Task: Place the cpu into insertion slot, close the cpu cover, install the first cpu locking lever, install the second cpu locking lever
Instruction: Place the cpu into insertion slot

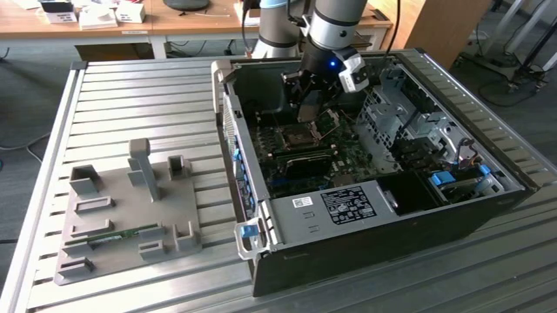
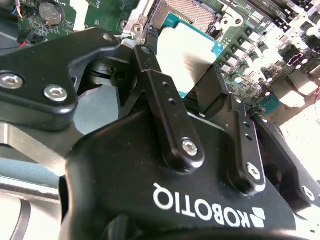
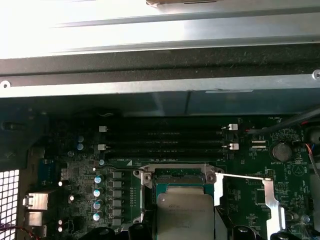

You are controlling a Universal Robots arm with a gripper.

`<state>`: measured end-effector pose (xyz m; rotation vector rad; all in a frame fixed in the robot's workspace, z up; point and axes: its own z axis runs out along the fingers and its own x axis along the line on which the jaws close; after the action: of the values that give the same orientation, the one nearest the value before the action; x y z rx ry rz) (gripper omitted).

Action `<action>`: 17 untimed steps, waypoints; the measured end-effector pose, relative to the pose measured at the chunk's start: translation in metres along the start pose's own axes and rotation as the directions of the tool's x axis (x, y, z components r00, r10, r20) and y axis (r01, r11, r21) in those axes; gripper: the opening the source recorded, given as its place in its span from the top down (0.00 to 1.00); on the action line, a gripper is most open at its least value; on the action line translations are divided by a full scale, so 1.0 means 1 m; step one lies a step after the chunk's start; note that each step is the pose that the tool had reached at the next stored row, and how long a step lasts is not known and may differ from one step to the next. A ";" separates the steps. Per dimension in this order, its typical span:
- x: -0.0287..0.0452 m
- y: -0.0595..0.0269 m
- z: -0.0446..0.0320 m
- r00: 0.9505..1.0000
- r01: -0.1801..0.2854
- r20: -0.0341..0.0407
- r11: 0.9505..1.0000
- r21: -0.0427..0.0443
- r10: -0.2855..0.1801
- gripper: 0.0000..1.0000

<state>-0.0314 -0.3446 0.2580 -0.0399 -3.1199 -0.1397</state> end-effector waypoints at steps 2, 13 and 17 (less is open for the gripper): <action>0.0000 -0.0001 0.0008 1.000 0.000 0.000 1.000 0.000 0.000 0.46; 0.0000 -0.0003 0.0031 1.000 0.000 0.000 1.000 0.000 0.000 0.46; 0.0001 -0.0003 0.0033 1.000 0.000 0.000 1.000 0.000 0.000 0.46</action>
<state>-0.0316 -0.3446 0.2547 -0.0401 -3.1200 -0.1397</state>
